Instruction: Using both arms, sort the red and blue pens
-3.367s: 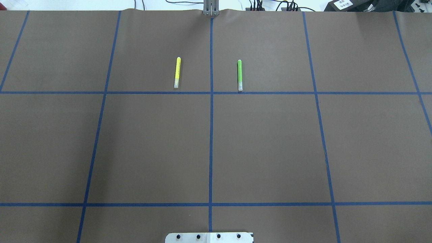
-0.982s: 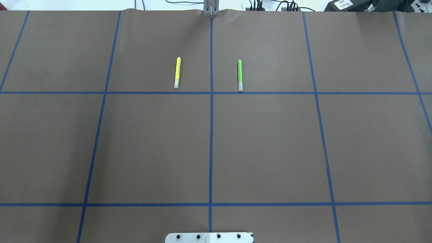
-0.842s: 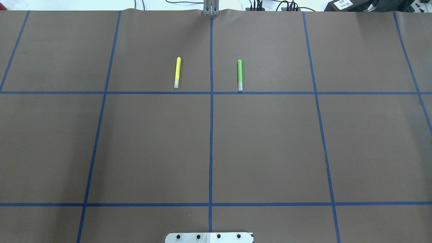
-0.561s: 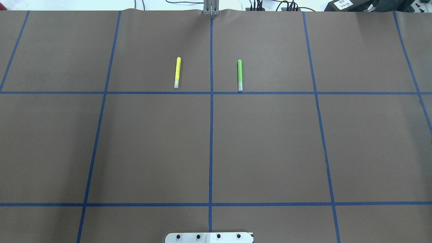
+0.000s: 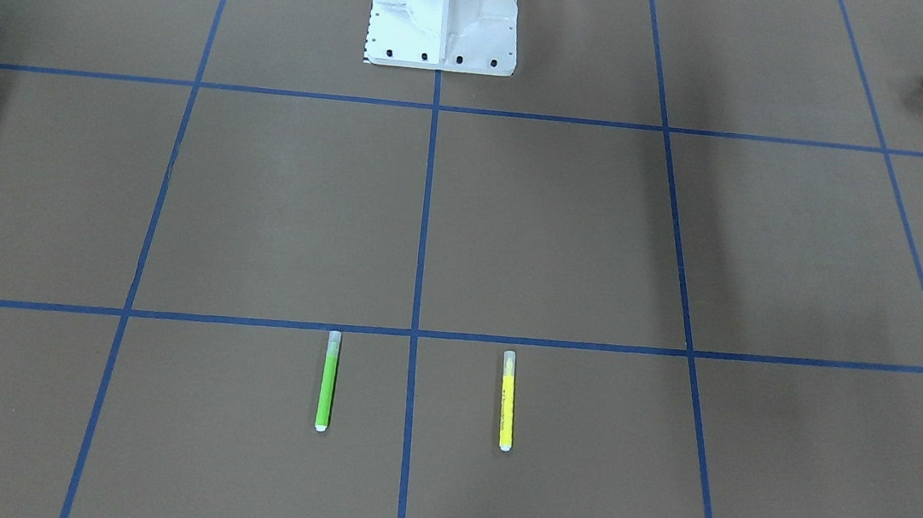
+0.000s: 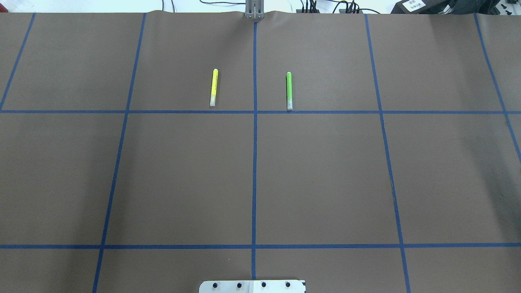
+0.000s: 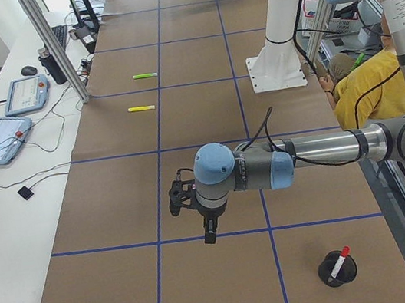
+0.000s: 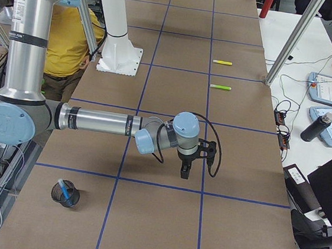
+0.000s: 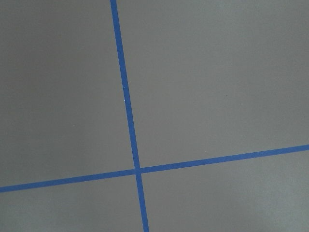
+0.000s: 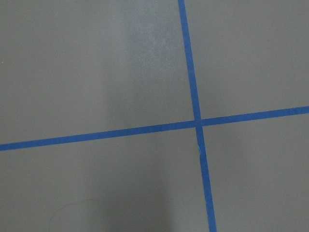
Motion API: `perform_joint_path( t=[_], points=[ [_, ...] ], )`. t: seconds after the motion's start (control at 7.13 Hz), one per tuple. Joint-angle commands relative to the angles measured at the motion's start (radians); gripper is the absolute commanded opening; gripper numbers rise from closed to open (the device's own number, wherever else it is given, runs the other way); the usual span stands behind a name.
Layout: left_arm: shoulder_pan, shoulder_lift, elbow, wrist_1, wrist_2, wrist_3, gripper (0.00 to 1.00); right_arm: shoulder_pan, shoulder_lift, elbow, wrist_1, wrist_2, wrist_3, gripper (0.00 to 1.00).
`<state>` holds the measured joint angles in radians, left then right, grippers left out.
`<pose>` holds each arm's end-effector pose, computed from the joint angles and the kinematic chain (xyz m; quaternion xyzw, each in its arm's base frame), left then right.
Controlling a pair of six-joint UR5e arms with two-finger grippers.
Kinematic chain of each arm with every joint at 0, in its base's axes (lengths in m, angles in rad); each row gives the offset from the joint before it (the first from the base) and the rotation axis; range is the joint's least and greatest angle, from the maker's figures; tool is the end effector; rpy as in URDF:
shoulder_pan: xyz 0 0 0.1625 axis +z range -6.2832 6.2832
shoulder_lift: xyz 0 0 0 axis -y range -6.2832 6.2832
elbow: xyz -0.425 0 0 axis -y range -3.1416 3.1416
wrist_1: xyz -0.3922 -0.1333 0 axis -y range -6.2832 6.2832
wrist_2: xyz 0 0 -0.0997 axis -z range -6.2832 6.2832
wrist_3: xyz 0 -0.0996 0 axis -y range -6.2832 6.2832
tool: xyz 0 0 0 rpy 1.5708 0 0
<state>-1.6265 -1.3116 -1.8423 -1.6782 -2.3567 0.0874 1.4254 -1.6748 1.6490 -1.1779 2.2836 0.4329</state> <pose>-0.0845 -0.3865 0.6265 0.0824 0.3773 0.0375 0.9216 -0.0004 -0.4730 0.6299 0.0661 -0.3776 0.0690 0.9210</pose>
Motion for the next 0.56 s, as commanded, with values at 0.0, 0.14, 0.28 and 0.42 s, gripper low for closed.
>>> perform_joint_path(
  t=[0.0,0.14,0.28,0.42],
  points=[
    [-0.001,0.0,0.002,0.0,0.001,0.0,1.0,-0.003,-0.045,0.001,-0.005,-0.033,-0.2,1.0],
    [-0.001,0.0,0.005,0.0,0.001,0.0,1.0,0.009,-0.08,0.014,-0.005,-0.023,-0.247,1.0],
    [-0.001,0.0,0.011,0.0,0.001,0.0,1.0,0.018,-0.1,0.041,-0.035,0.015,-0.253,1.0],
    [-0.001,0.0,0.011,0.0,0.001,0.0,1.0,0.029,-0.112,0.102,-0.124,0.036,-0.293,1.0]
  ],
)
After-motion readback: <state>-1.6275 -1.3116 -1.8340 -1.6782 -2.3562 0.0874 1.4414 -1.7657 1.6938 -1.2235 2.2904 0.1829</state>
